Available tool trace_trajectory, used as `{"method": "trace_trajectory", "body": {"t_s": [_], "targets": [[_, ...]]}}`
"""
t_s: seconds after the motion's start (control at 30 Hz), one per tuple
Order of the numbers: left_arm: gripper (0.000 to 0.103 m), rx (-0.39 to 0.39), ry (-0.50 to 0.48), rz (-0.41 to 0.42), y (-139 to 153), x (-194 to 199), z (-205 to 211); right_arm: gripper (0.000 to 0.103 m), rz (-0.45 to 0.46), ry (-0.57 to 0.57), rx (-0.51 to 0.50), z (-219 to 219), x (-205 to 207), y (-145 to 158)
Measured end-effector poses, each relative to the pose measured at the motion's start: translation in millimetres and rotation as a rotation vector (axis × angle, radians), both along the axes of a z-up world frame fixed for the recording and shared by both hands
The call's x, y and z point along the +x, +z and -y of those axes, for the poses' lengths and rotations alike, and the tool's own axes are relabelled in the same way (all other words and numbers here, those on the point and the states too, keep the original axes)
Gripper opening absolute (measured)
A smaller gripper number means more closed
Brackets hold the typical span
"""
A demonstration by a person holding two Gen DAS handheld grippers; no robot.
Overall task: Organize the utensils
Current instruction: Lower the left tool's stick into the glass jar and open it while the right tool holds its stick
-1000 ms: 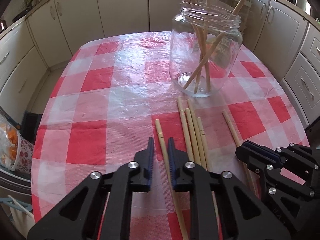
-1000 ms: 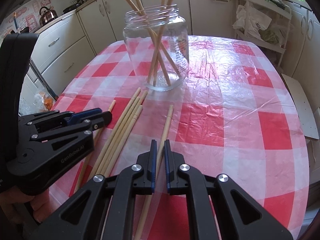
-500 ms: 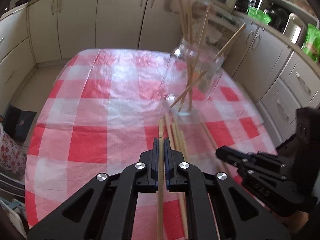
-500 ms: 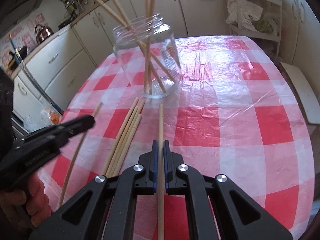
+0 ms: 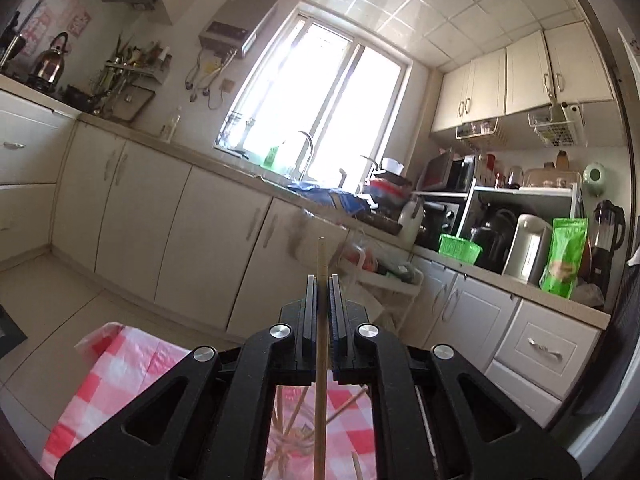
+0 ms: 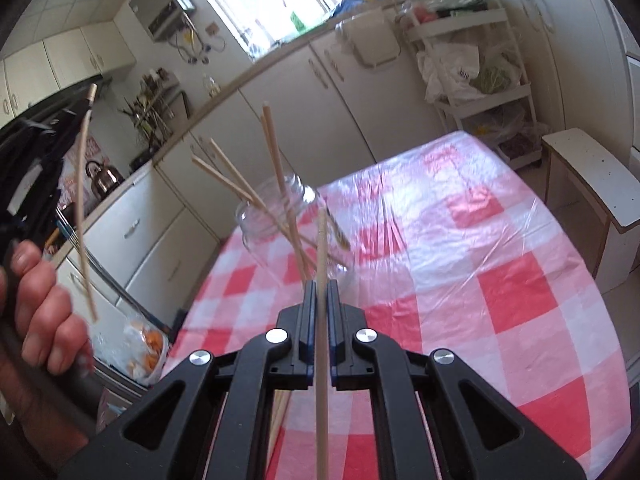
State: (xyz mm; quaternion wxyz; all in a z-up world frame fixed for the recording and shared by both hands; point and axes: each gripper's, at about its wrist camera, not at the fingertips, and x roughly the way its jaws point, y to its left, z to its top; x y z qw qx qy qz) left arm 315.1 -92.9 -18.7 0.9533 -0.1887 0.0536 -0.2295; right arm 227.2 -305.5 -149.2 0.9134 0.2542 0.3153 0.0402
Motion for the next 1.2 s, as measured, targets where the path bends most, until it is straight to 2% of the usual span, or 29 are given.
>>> {"method": "trace_trajectory", "body": {"t_s": [0.17,0.3,0.6,0.87,1.2], "targets": [[0.005,-0.04,0.093,0.046,2.7,20.4,9.2,0.006,0.035,-0.03,0.031,3.6,-3.0,7.0],[0.005,-0.053,0.115,0.05,-1.4,42.5,20.3,0.006,0.022,-0.025,0.058,4.0,-2.3,3.2],[0.005,-0.014,0.148,0.096,-14.0,69.2,50.9,0.006,0.013,-0.034,0.088,9.3,-2.7,0.3],[0.005,-0.014,0.173,0.079,-29.1,92.1,61.2,0.006,0.003,-0.028,0.103,8.0,-2.6,-1.6],[0.005,0.044,0.174,0.067,-50.7,95.6,78.2,0.006,-0.009,-0.028,0.107,7.6,-1.9,-4.3]]}}
